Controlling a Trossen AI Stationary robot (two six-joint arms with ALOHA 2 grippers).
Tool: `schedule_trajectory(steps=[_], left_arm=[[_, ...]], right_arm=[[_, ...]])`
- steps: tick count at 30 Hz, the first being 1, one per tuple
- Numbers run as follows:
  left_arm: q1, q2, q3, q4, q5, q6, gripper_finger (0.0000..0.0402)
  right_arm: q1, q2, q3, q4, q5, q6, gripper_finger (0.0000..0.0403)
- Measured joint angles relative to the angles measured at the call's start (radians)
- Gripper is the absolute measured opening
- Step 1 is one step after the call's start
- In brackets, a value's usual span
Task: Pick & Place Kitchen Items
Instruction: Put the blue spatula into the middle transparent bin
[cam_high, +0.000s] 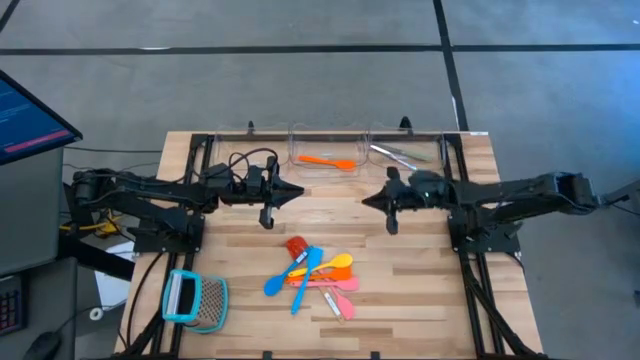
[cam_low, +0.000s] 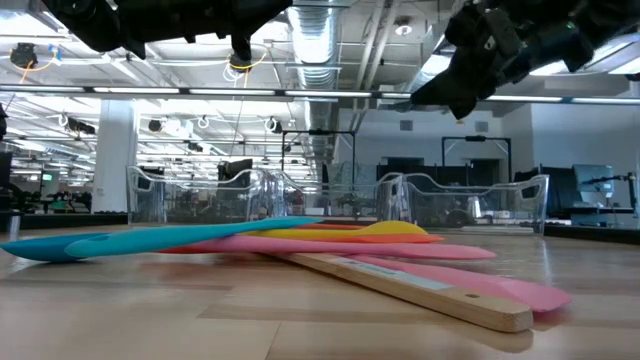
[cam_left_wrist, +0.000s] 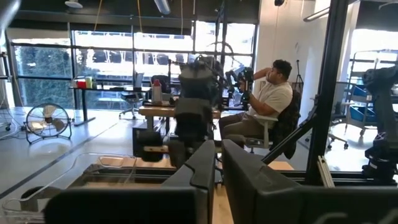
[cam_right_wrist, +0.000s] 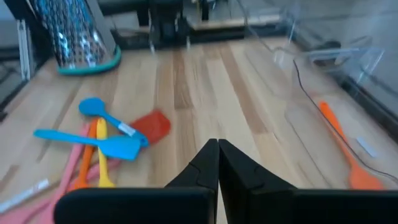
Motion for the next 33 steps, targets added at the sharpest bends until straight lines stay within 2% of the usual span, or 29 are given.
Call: schedule_trajectory(steps=[6,11,15,20,23,27,30,33], left_arm=[[0.0,0.0,0.0,0.002,0.0,0.0,0.0018],[0.0,0.0,0.0,0.008,-0.005,-0.002,0.0019],[-0.005,0.0,0.0,0.002,-0.011,-0.124,0.0014],[-0.093,0.0,0.008,-0.022,-0.131,-0.154,0.0001],[-0.16,-0.016,0.056,-0.16,-0.222,-0.153,0.0001],[-0.243,-0.009,0.199,-0.521,-0.393,-0.142,0.0001],[-0.282,0.017,0.316,-0.716,-0.446,-0.186,0.0001],[-0.325,0.054,0.373,-0.782,-0.454,-0.243,0.0001]], right_arm=[[0.145,0.012,-0.108,0.244,0.153,0.075,0.0001],[0.25,0.013,-0.122,0.278,0.226,0.087,0.0001],[0.303,0.011,-0.122,0.281,0.235,0.087,0.0001],[0.342,0.009,-0.122,0.283,0.236,0.087,0.0001],[0.358,0.009,-0.122,0.283,0.236,0.087,0.0001],[0.378,0.009,-0.122,0.289,0.236,0.087,0.0001],[0.392,0.009,-0.122,0.288,0.238,0.092,0.0001],[0.405,0.009,-0.122,0.286,0.259,0.121,0.0001]])
